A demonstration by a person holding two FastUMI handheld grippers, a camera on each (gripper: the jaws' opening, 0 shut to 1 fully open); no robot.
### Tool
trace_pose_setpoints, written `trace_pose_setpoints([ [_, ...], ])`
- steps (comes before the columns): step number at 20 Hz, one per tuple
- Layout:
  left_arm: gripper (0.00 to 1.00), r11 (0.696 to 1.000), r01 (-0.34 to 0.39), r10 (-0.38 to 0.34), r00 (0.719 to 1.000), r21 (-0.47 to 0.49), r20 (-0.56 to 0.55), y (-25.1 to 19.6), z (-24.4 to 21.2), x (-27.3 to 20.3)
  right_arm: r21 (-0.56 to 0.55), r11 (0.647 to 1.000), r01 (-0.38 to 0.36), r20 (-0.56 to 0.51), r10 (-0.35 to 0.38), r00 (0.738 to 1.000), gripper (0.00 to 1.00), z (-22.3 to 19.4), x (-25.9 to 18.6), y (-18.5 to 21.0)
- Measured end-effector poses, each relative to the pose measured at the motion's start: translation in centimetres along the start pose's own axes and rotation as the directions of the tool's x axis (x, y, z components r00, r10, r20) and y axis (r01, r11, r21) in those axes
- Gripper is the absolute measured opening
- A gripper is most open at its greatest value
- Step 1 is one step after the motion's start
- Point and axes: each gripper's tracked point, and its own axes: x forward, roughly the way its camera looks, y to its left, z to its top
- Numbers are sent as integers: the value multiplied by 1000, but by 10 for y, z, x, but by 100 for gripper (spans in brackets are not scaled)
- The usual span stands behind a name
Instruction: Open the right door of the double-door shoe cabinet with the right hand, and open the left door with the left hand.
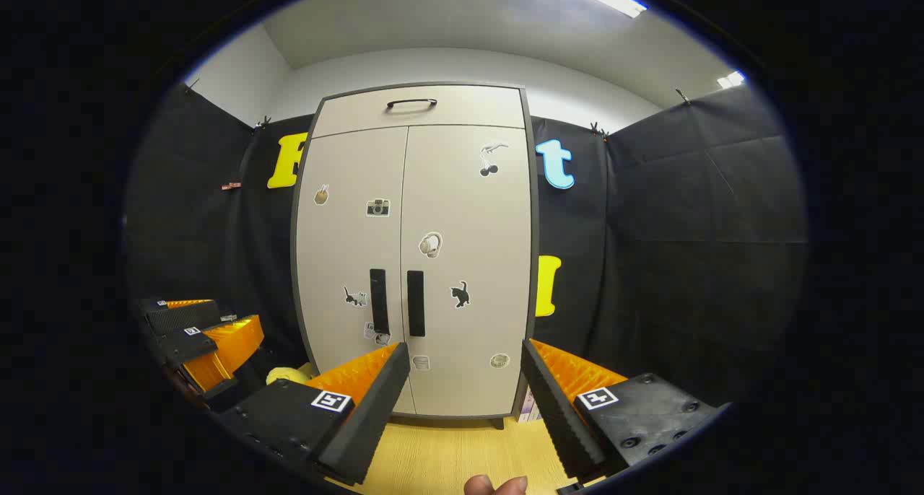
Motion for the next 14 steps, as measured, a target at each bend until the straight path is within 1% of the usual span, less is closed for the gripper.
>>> trace_pose_setpoints([
  [4,94,1000,5,-5,1000,0,1,4,-1,1,-1,1000,4,6,-4,1000,97,3,1,7],
  [14,94,1000,7,-7,1000,3,-3,10,-5,9,8,1000,-13,1,13,1000,98,1,5,20],
])
